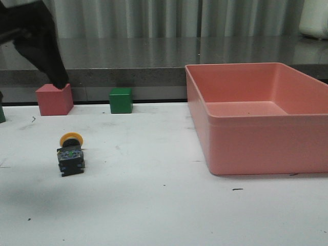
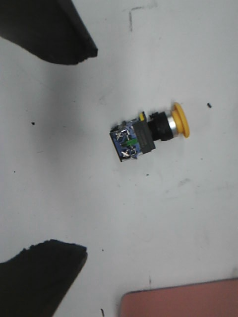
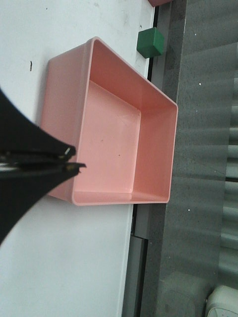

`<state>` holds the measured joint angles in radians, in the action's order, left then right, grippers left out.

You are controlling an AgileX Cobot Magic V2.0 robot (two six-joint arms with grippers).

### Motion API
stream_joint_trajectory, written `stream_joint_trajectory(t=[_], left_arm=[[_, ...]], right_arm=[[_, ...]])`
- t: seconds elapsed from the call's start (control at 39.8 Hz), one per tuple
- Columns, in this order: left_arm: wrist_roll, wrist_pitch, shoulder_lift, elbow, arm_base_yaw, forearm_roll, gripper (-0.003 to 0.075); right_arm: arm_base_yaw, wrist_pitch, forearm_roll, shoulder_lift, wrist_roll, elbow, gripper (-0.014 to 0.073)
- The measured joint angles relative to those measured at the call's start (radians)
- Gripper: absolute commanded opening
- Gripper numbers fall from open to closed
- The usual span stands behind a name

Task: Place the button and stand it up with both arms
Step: 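Lower the open left gripper over the button and close on it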

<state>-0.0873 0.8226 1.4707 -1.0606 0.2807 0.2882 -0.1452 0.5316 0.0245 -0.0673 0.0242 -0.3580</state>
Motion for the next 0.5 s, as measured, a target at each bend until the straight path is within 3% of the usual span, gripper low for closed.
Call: stream_joint_trajectory(t=[0.13,0.5], left_arm=[[-0.006,0.115,0.171,-0.129,0.000,0.003,0.0689],[-0.052,0.294,0.524,-0.459,0.000,-0.018,0.0689]], right_arm=[[0.000,0.000,0.000,0.000,0.000,0.000,-0.0068],[0.000,0.000,0.000,0.000,0.000,0.000,-0.0068]])
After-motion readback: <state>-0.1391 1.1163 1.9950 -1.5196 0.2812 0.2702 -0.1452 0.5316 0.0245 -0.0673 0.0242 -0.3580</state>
